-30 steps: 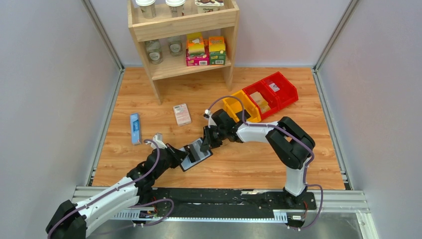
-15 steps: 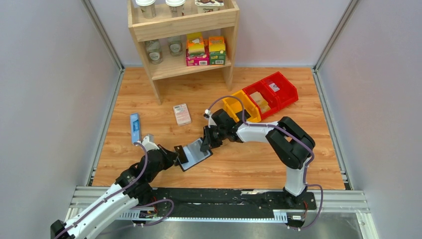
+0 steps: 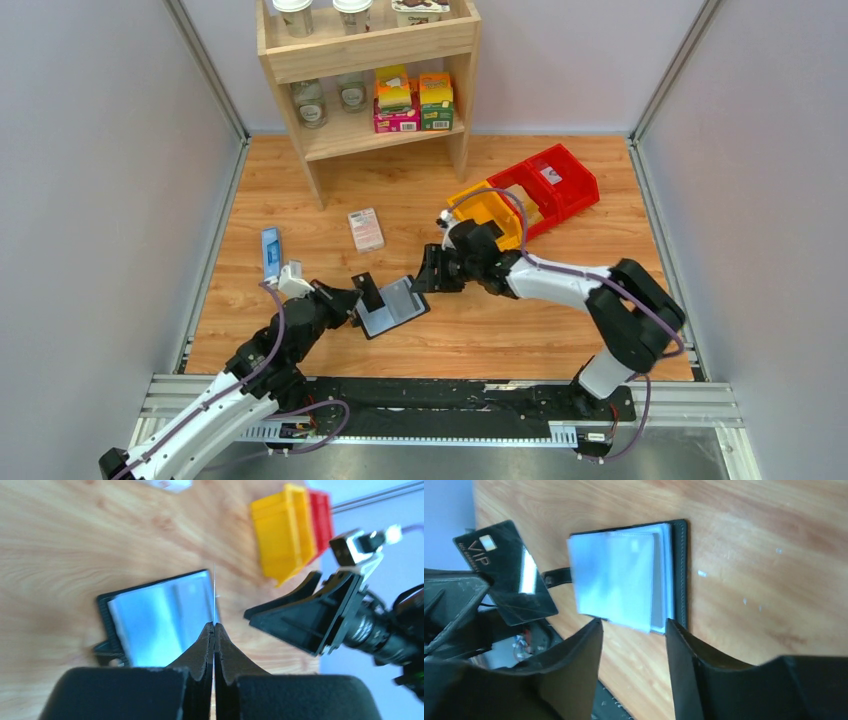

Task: Take the credit cards out of the card holder
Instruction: Place the credit card in the storage box.

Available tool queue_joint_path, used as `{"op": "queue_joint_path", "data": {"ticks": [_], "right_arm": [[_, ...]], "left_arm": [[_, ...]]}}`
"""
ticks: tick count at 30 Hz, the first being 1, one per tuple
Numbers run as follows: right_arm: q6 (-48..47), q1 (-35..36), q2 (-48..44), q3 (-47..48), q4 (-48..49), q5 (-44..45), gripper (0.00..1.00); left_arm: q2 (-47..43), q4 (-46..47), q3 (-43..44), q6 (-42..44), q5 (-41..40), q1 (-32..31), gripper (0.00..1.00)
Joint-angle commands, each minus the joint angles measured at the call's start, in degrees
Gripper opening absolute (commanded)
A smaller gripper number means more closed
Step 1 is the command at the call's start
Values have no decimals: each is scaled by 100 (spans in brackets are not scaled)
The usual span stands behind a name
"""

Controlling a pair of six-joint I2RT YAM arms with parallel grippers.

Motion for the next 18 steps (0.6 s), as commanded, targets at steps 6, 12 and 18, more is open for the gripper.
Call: {"op": "queue_joint_path", "data": {"ticks": [6,12,18], "right_arm": [[2129,139,-1936,-1708,3089,694,70],[2649,403,-2077,-2105,4331,984,72],[2641,447,-1805,-1894,4604,940,63]], "left_arm": [[971,3596,-208,-659,466,-8,0],[2036,5126,-94,-933,748,-69,0],[2344,5382,56,-871,713,-157,0]]}}
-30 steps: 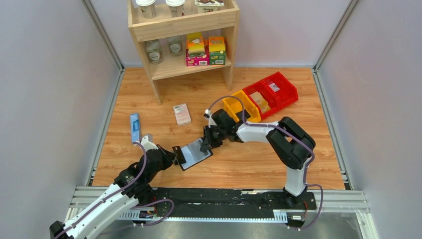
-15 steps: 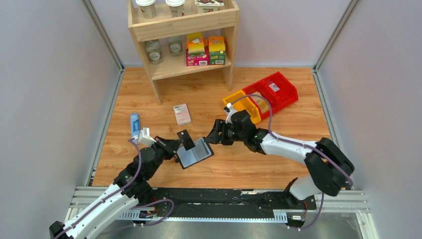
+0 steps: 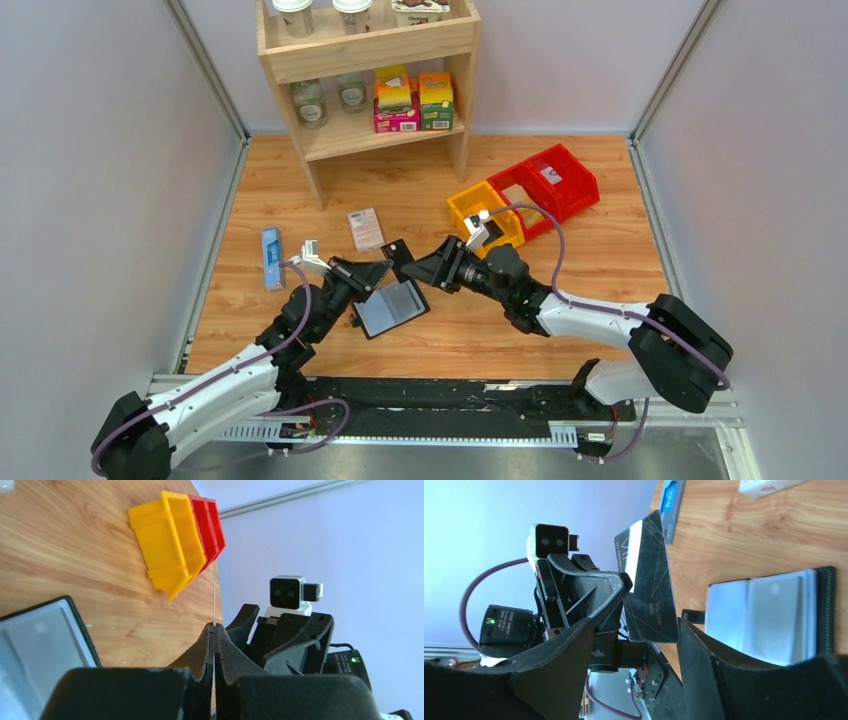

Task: Take the credit cards out of the card holder
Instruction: Place the credit card in the storage box.

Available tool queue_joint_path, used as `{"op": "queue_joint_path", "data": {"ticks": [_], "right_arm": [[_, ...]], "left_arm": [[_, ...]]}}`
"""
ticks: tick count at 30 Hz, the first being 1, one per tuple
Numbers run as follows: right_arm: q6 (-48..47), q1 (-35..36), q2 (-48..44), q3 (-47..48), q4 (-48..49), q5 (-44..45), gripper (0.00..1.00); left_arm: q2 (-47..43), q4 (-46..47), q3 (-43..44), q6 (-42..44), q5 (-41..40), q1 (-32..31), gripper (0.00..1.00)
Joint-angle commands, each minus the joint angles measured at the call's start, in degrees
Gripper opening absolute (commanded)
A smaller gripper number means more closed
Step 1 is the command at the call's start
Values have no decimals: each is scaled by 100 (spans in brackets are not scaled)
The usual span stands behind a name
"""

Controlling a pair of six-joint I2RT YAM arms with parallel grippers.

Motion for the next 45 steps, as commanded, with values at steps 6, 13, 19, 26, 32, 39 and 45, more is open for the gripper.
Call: {"op": "queue_joint_path", "data": {"ticks": [6,13,19,26,32,39,45], "right_arm": [[96,25,242,295,796,204,23],[-378,-220,-66,215,454,-242,0],[-1773,-809,-478,838,-1616,-1552,0],[-3901,-880,-917,1543,-4204,-2449,0],[-4676,-871,-1331,1560,-4636,-3214,0],[-4958,-863,-1612,1490,-4452,-3803,0],[-5063,-801,-1507,1586,-4390,-4111,0]], "left_arm": [[-78,720,68,-144,73,-44,0],[-640,-1111,383,610,161,-44,8],[-799,-3188,1358,2271,555,-35,46],[-36,-3973,2326,4353,1689,-9,63],[616,-3947,2898,5278,3541,447,64],[1161,-3790,3355,5832,5292,677,64],[1390,-3394,3381,5833,5899,677,59]]}}
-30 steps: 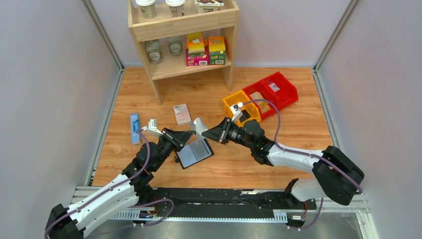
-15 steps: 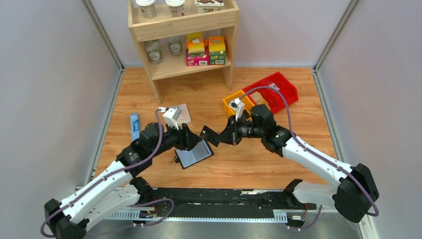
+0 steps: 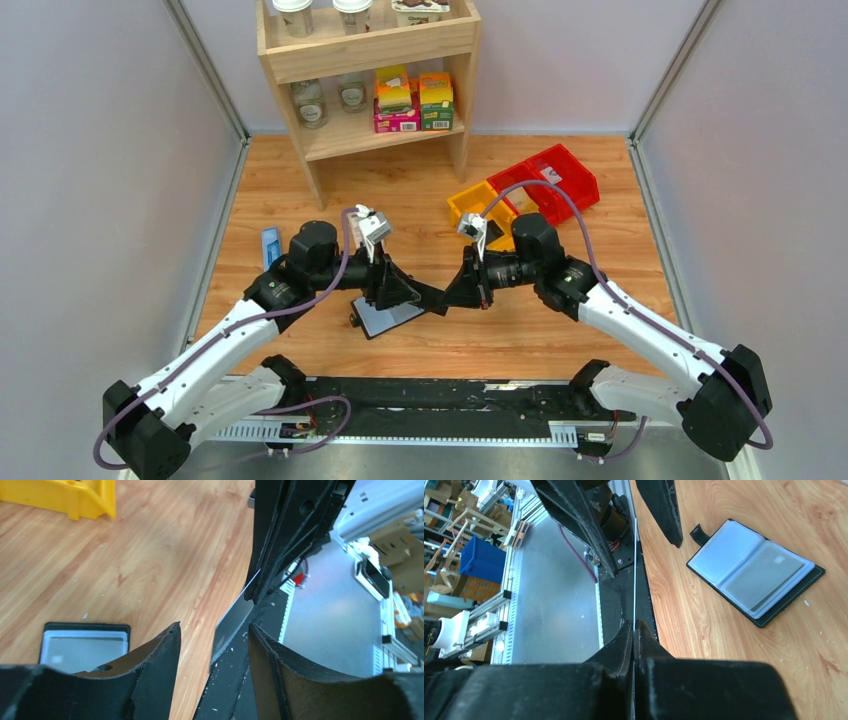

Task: Take the credit cards out of the card holder
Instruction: Place the credit card in the storage box.

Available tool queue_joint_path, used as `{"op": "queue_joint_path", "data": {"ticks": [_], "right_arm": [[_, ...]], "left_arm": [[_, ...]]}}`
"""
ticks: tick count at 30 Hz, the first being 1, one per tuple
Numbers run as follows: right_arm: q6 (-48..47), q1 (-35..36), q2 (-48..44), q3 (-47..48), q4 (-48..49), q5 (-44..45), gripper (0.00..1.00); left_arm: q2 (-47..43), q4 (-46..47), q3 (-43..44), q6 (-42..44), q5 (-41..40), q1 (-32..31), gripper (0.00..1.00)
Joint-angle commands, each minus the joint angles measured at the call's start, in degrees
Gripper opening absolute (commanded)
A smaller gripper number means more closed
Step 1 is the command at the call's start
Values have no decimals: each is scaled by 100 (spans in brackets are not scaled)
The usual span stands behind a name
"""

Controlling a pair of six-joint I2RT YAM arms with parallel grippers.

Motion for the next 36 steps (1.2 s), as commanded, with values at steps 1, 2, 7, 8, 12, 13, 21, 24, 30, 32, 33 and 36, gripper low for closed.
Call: {"op": "queue_joint_path", "data": {"ticks": [1,2,7,8,12,13,21,24,30,32,33,36], "right_arm": [[-250,71,7,240,102,-407,0],[-277,88,7,232,102,-415,0],[-338,80,-54,179,180,-521,0],[-330,89,-71,144,242,-530,1],[-49,89,-124,-58,610,-293,19],[108,89,-159,-119,829,-92,26],[2620,71,-546,-1682,4410,1508,81],[3395,97,-371,-2158,5627,1903,84],[4187,238,261,-2300,6858,2528,83],[4354,299,542,-2195,7184,2590,82],[4416,334,674,-2133,7246,2616,81],[4513,475,1017,-1931,7396,2704,79]], "left_arm": [[159,436,210,235,825,10,57],[177,532,219,217,938,10,51],[230,787,158,103,1133,10,18],[221,822,131,94,1115,10,12],[-24,1059,-44,-90,932,10,0],[-147,1077,-71,-117,844,10,0],[-1325,1879,-915,-1408,-1613,10,0],[-1711,2078,-1318,-2266,-2425,10,0],[-1994,3783,-2391,-3972,-2954,10,0],[-1985,4030,-2576,-4299,-3094,-7,0],[-1985,4161,-2672,-4448,-3164,-16,0],[-1985,4364,-2778,-4617,-3384,-95,0]]}}
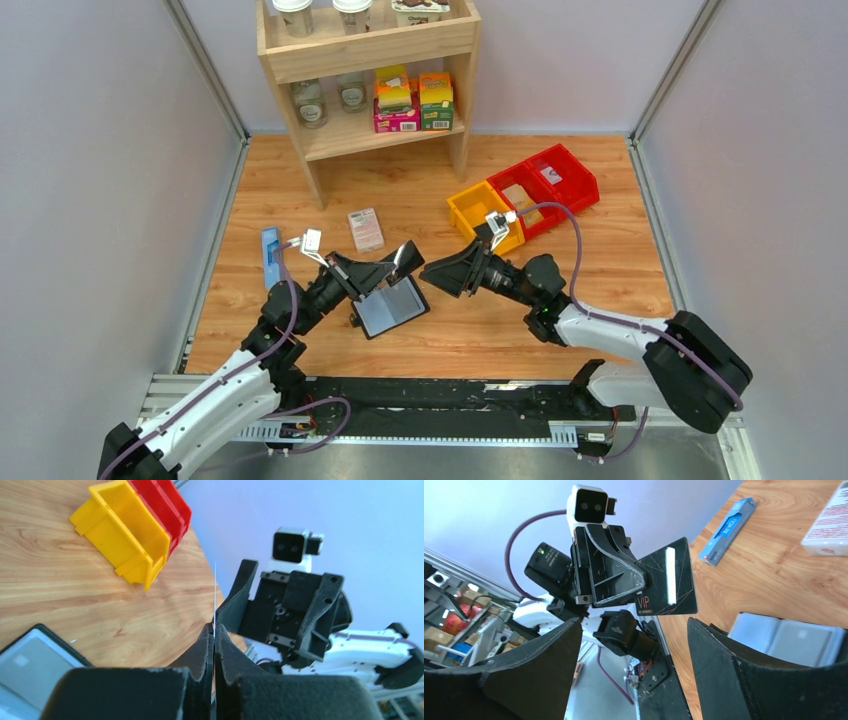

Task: Take the credit cards out of the card holder
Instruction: Place the credit card in the storage box.

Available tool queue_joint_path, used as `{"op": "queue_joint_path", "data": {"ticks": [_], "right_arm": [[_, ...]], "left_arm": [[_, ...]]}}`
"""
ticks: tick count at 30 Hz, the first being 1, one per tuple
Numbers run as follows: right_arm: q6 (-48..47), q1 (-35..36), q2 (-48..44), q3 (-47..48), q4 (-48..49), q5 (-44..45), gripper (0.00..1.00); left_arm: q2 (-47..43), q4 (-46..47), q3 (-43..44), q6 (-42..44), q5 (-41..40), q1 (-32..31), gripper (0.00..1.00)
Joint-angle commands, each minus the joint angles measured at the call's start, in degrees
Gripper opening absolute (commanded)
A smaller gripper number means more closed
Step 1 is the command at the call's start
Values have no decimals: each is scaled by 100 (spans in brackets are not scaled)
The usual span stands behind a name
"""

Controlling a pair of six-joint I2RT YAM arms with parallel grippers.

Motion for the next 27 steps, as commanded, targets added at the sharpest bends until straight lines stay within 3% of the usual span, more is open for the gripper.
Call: {"op": "queue_joint_path", "data": {"ticks": [1,8,13,18,23,26,27], "right_arm": [[458,217,421,369,951,427,78],[556,499,896,553,1267,603,73],[547,525,1055,790,1338,603,63],[599,525,1204,940,1399,647,42],[591,508,1275,905,1470,674,3],[530,482,1205,853,1330,683,0],[512,447,1169,844,1242,656,0]], "left_arm": [[-51,1038,-92,-800,-519,-110,0],[-121,1100,-127,-924,-721,-181,0],[-59,1249,-268,-1047,-783,-251,0],[-51,1293,-277,-1064,-774,-277,0],[-59,1311,-312,-1073,-774,-295,0],[-173,1197,-373,-1143,-844,-295,3],[-235,944,-347,-1117,-853,-295,9]]}}
